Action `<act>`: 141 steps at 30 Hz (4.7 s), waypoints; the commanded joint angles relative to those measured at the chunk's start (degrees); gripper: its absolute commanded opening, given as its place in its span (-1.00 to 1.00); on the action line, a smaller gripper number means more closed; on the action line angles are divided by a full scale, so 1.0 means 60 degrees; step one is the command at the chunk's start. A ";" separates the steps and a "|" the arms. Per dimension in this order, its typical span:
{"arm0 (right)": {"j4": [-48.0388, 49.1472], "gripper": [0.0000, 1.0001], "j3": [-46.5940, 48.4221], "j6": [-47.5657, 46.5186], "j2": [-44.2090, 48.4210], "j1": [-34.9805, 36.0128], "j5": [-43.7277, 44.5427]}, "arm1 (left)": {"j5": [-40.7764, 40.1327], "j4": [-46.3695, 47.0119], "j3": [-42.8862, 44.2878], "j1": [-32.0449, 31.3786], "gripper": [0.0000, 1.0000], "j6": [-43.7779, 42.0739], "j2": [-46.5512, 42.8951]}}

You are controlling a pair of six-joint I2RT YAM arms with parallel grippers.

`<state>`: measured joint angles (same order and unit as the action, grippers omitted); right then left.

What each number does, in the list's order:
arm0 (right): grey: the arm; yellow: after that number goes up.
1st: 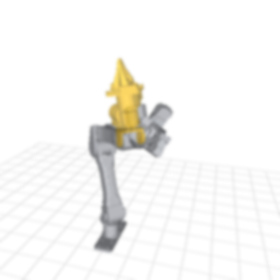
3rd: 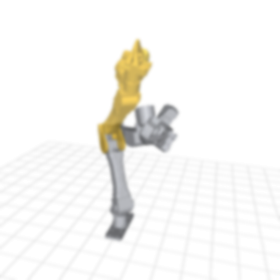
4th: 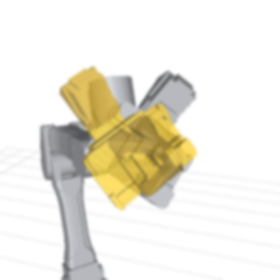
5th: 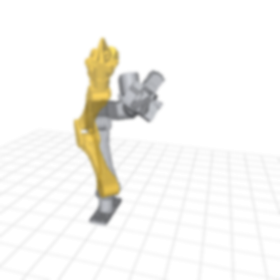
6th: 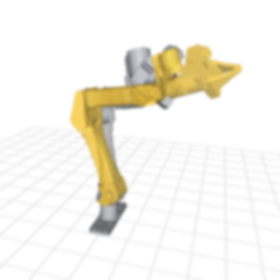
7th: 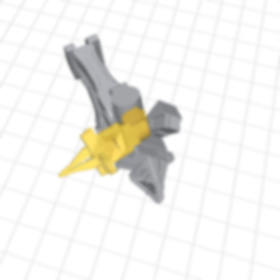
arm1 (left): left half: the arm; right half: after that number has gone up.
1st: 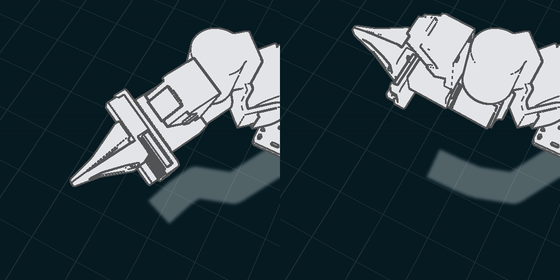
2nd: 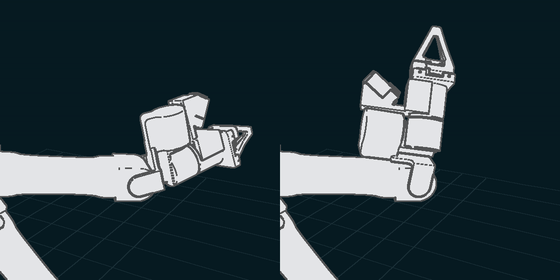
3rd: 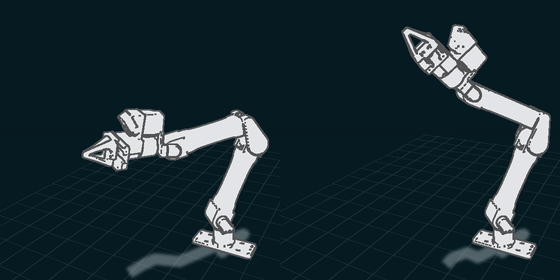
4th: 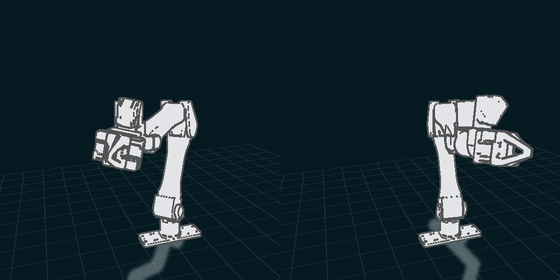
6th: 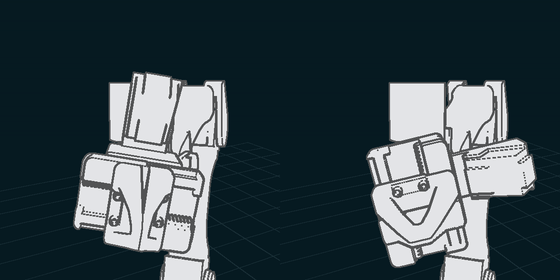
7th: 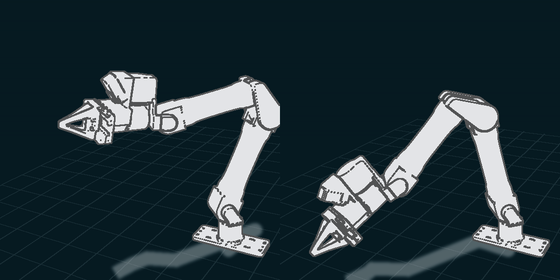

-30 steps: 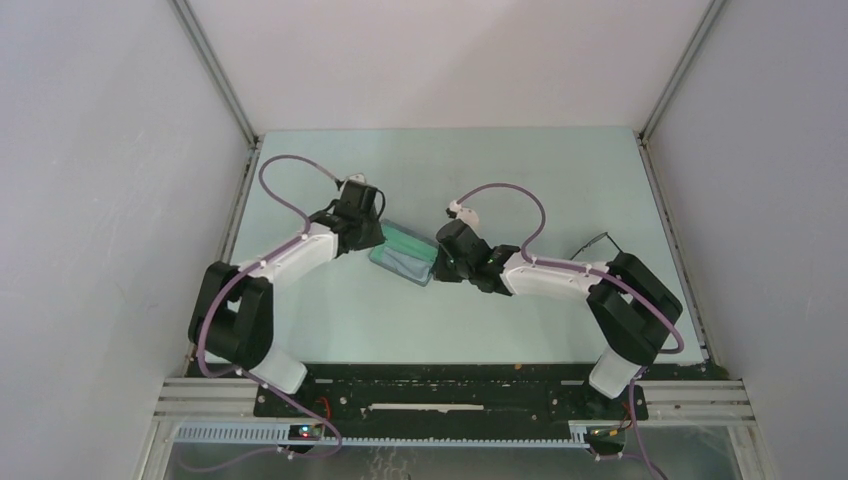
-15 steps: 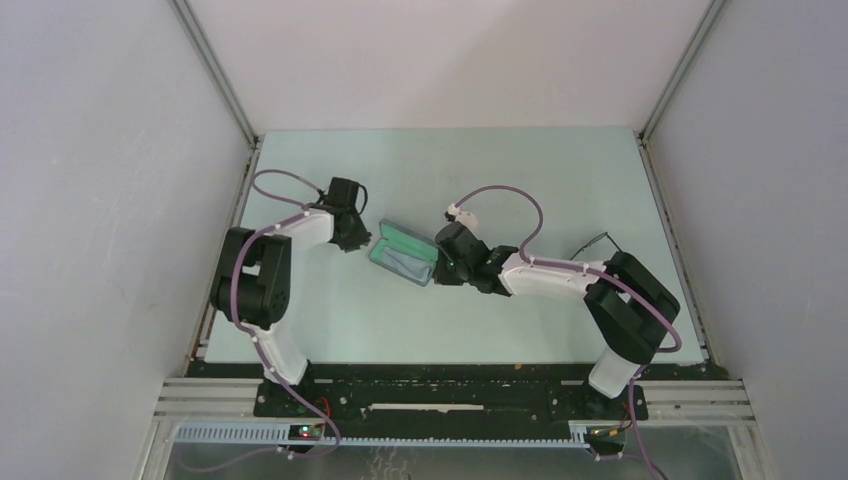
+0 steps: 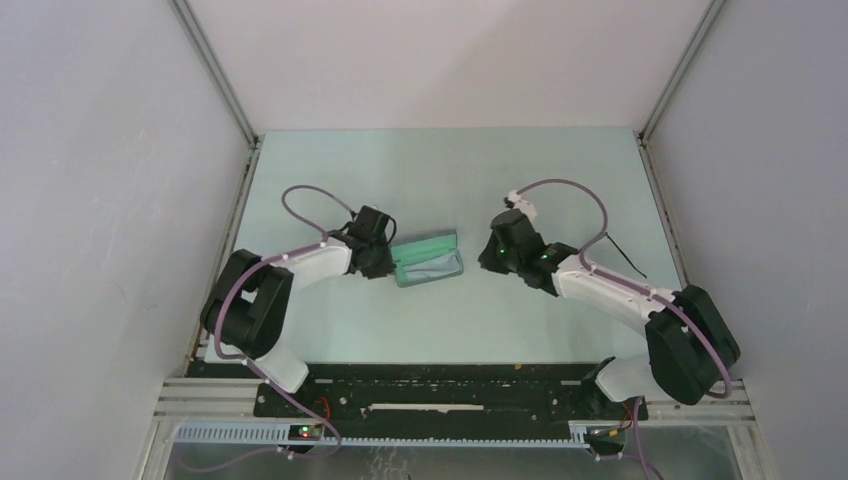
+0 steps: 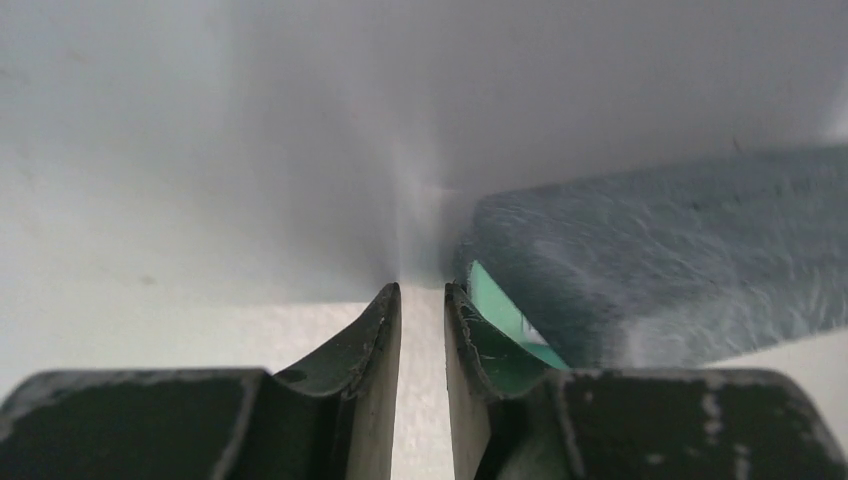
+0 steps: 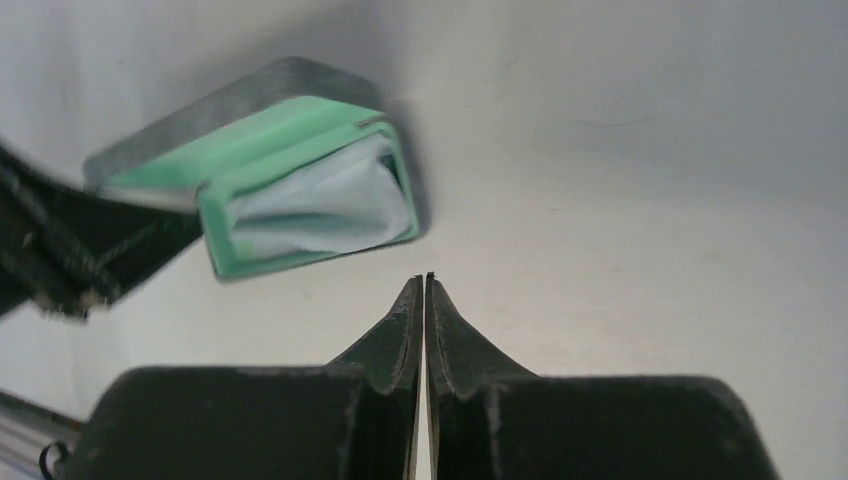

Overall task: Organize the sunglasses
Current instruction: Adjust the sunglasses case at the center of the board, then fold the sunglasses at the center of the board.

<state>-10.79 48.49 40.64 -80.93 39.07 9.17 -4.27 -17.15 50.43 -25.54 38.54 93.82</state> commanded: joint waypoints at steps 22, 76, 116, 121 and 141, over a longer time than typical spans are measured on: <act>-0.1829 -0.29 -0.1163 -0.0602 0.2467 -0.6800 -0.0463 | -0.0797 -0.1519 -0.0848 -0.2100 -0.42 -0.0181 -0.5057; -0.1801 0.17 -0.0113 -0.3634 -0.0751 -0.2193 -0.3995 | -0.0628 -0.1140 -0.0810 -0.2094 -0.35 -0.0688 -0.5673; -0.3370 -0.02 -0.0296 -0.1411 0.1229 -0.2953 0.1215 | 0.0474 -0.0936 0.0105 -0.2111 -0.39 -0.0900 -0.4328; -0.3747 0.08 -0.0325 -0.1203 0.1605 -0.4843 0.0996 | 0.0595 -0.0903 0.0249 -0.2125 -0.39 -0.0927 -0.4219; -0.2308 -0.27 -0.1495 -0.1686 0.0149 -0.8401 -0.1557 | 0.2042 -0.0411 0.6107 -0.4521 -0.28 0.0337 0.2581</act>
<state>-27.75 39.68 32.53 -79.57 -10.94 2.68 6.20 -20.12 80.03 -52.49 37.32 104.44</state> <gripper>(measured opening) 0.368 0.345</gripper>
